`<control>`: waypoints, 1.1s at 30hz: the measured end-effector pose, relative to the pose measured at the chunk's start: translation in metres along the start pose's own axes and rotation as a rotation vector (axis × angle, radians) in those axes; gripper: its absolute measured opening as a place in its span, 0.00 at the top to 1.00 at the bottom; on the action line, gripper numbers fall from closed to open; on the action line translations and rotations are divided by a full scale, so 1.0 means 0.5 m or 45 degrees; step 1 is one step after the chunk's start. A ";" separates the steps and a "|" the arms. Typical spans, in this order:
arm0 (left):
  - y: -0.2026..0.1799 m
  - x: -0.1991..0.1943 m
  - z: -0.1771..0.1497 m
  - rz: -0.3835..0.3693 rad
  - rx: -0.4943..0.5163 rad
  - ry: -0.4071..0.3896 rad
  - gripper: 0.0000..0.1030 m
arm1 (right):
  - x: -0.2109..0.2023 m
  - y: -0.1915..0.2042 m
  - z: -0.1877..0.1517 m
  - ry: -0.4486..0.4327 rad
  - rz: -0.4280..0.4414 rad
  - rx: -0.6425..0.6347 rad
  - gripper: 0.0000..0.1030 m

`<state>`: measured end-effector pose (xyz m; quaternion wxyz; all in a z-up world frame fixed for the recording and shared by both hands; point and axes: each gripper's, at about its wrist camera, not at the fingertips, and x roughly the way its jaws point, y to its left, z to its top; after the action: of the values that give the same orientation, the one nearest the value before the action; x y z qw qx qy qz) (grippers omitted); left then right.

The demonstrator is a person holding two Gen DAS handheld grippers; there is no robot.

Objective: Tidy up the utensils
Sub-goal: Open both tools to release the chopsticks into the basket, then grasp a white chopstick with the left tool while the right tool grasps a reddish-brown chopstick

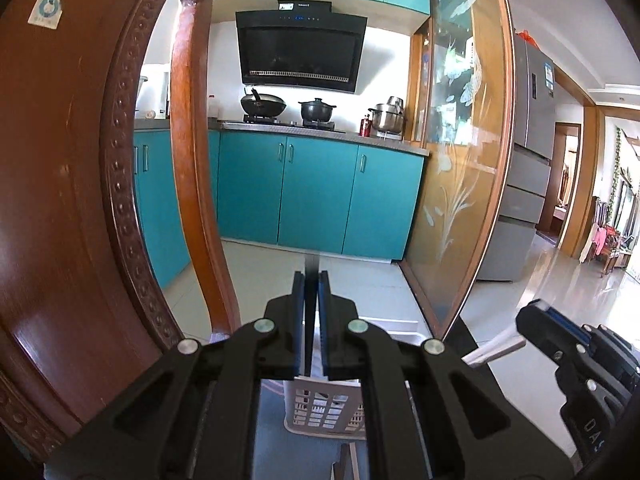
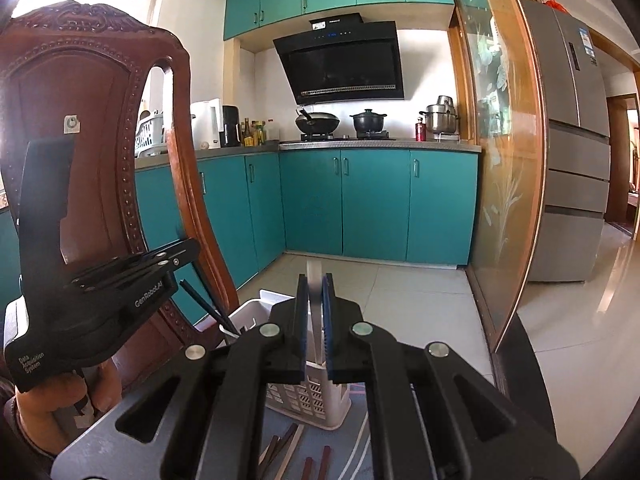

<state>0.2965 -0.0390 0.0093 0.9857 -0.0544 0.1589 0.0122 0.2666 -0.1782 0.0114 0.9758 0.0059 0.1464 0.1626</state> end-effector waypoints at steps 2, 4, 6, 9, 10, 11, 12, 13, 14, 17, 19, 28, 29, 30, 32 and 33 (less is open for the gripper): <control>0.001 0.000 -0.001 -0.004 -0.004 0.004 0.93 | -0.004 -0.004 -0.002 0.003 -0.003 0.003 0.93; 0.000 -0.001 -0.001 -0.007 -0.005 0.005 0.93 | -0.015 -0.008 -0.003 -0.008 0.005 0.010 0.93; -0.001 -0.005 -0.001 -0.009 -0.002 0.002 0.93 | -0.031 -0.012 -0.003 -0.033 0.024 0.011 0.93; 0.001 -0.014 -0.005 -0.020 0.001 0.005 0.93 | -0.057 -0.014 -0.006 -0.049 0.114 -0.005 0.92; 0.002 -0.016 -0.005 -0.022 0.000 0.007 0.93 | -0.060 -0.014 -0.010 -0.035 0.151 -0.011 0.92; 0.005 -0.019 -0.005 -0.028 -0.001 0.010 0.93 | -0.064 -0.013 -0.016 -0.002 0.208 -0.027 0.92; 0.008 -0.022 -0.004 -0.034 0.000 0.016 0.92 | -0.064 -0.010 -0.024 0.036 0.257 -0.046 0.92; 0.010 -0.026 -0.005 -0.044 0.003 0.023 0.92 | -0.064 -0.006 -0.034 0.081 0.304 -0.074 0.92; 0.011 -0.031 -0.010 -0.059 0.013 0.030 0.92 | -0.061 0.000 -0.054 0.141 0.354 -0.116 0.92; 0.013 -0.038 -0.037 -0.065 0.070 0.050 0.92 | -0.013 0.002 -0.114 0.372 0.380 -0.145 0.92; 0.011 -0.032 -0.068 -0.090 0.107 0.099 0.92 | 0.063 -0.010 -0.182 0.628 0.265 -0.105 0.92; 0.008 0.093 -0.239 -0.264 0.122 0.672 0.92 | 0.206 -0.030 -0.324 1.055 0.089 0.031 0.92; 0.006 0.104 -0.253 -0.267 0.129 0.716 0.92 | 0.213 -0.031 -0.325 1.086 0.092 0.057 0.92; 0.003 0.114 -0.268 -0.268 0.148 0.761 0.92 | 0.216 -0.033 -0.324 1.094 0.079 0.059 0.90; -0.003 0.125 -0.293 -0.265 0.182 0.827 0.90 | 0.218 -0.041 -0.322 1.102 0.055 0.063 0.83; -0.008 0.127 -0.311 -0.264 0.194 0.857 0.87 | 0.218 -0.047 -0.323 1.107 0.036 0.071 0.82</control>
<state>0.3085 -0.0601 -0.1571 0.8754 0.0026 0.4686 -0.1182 0.3260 -0.1717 -0.1752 0.8205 -0.0349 0.5479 0.1594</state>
